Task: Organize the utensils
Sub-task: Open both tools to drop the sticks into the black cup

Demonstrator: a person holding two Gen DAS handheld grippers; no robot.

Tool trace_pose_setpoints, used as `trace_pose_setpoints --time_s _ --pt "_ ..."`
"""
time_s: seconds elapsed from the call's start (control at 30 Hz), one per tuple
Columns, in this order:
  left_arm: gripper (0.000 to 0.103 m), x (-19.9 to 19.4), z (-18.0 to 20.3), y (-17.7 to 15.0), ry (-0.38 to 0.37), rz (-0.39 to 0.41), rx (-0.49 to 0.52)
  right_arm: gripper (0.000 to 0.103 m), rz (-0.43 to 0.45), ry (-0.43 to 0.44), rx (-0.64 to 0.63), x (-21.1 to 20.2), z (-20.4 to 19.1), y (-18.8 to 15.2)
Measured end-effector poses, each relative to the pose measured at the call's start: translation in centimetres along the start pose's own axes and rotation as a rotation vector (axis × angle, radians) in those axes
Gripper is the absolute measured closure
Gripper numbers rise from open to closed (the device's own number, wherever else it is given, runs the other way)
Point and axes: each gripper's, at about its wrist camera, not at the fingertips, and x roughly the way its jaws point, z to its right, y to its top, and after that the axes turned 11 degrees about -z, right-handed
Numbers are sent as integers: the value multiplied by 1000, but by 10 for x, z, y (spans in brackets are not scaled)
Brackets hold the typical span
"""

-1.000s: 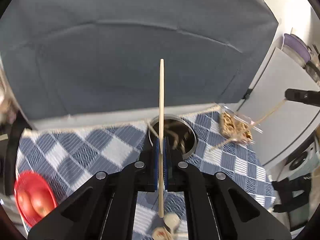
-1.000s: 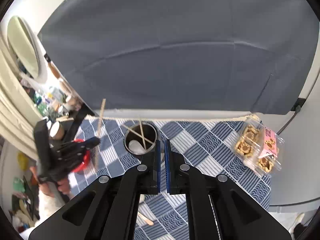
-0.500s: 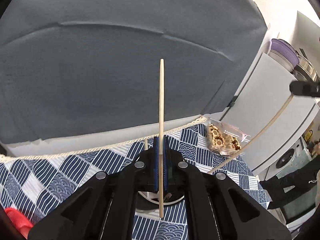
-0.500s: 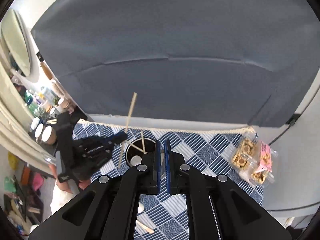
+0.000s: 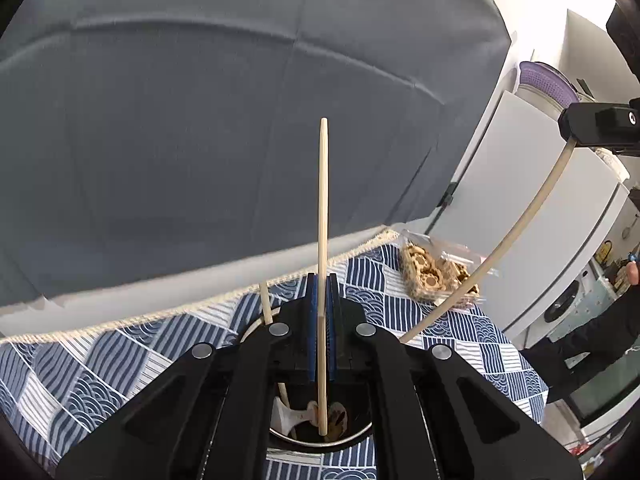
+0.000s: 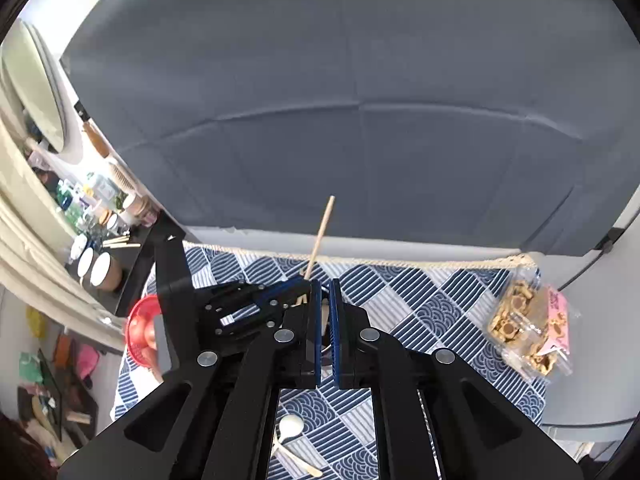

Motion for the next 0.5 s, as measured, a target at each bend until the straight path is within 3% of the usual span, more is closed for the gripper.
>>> trace_pose_setpoints --time_s 0.17,0.2,0.27,0.3,0.33,0.37,0.43,0.5 --pt "95 2 -4 -12 -32 -21 -9 98 -12 21 15 13 3 -2" --pt "90 -1 -6 -15 -35 -17 -22 97 -8 25 22 14 4 -2" --pt "65 -10 -6 -20 -15 -7 -26 95 7 16 35 12 6 -4" --pt "61 -14 -7 -23 -2 -2 -28 91 17 18 46 10 9 -4" --pt "54 -21 -7 -26 17 0 -30 76 31 18 61 6 12 -6" --pt "44 -25 -7 -28 31 0 -29 52 43 13 68 3 13 -7" --pt "29 -39 -5 -34 75 7 -23 41 71 10 75 -2 17 -12" --pt "23 -54 -5 -40 121 16 -25 35 71 13 79 -3 18 -14"
